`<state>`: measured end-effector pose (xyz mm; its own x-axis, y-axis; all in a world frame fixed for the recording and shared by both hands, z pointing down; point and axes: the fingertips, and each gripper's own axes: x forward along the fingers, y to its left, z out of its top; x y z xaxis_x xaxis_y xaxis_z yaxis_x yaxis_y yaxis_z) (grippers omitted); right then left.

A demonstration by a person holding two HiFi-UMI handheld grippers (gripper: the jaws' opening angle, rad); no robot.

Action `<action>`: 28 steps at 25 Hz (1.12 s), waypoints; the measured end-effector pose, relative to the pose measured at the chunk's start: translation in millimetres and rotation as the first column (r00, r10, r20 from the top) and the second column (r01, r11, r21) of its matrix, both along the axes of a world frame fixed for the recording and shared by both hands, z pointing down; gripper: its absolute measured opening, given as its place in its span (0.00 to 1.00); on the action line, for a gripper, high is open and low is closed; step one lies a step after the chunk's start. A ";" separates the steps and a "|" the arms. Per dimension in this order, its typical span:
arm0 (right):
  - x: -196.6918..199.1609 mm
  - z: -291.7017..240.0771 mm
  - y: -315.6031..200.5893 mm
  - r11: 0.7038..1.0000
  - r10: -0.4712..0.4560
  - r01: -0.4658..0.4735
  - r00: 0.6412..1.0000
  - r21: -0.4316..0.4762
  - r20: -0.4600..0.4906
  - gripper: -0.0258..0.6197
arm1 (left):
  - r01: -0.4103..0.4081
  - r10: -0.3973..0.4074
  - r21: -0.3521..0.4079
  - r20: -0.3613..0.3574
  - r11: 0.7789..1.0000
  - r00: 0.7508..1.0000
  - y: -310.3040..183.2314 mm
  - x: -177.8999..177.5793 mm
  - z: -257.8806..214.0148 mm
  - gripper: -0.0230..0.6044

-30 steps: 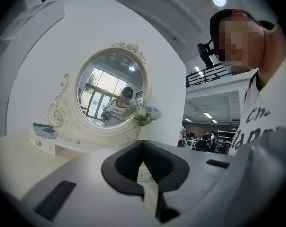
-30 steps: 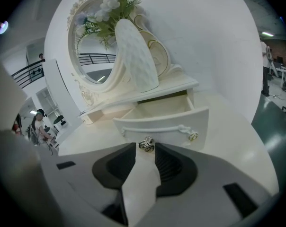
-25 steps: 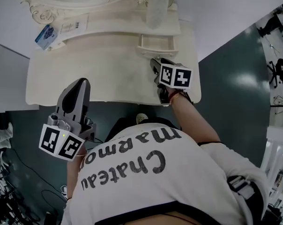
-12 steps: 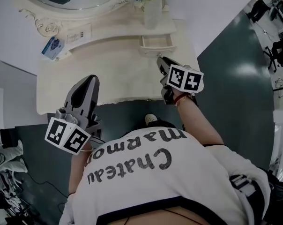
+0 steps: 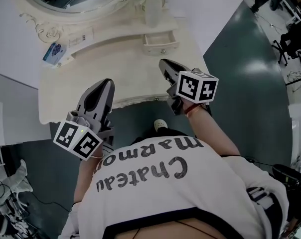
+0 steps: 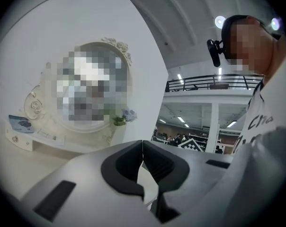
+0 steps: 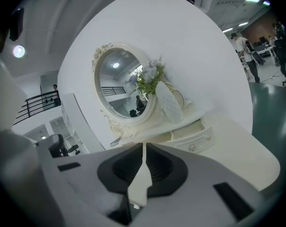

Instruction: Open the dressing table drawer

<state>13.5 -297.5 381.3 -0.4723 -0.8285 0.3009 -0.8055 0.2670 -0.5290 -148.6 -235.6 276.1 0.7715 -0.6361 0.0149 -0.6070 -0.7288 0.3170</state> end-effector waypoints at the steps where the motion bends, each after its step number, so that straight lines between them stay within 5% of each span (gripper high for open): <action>1: -2.8 -6.8 4.6 1.000 -0.004 0.004 1.000 0.014 0.010 0.10 | -0.007 0.007 0.000 -0.004 1.000 1.000 2.9 0.9 -0.6 0.07; 7: -14.3 -55.2 35.3 0.988 -0.033 0.034 0.999 0.150 -0.007 0.10 | -0.036 0.036 0.021 -0.012 0.999 0.999 22.6 6.6 -7.7 0.07; 13: -12.3 -84.9 56.5 0.965 -0.004 0.040 0.990 0.259 -0.138 0.10 | -0.005 0.005 0.029 0.006 1.000 1.000 31.0 5.6 -6.5 0.07; 28: -14.5 -90.5 72.4 0.962 0.023 0.031 0.981 0.272 -0.194 0.10 | -0.033 0.034 0.047 -0.023 0.998 0.999 43.1 6.8 -12.9 0.07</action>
<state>-1.0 -225.1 290.8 -0.4306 -0.8900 0.1501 -0.8838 0.3821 -0.2698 -141.8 -192.5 263.3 0.7922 -0.6094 -0.0321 -0.5747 -0.7628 0.2964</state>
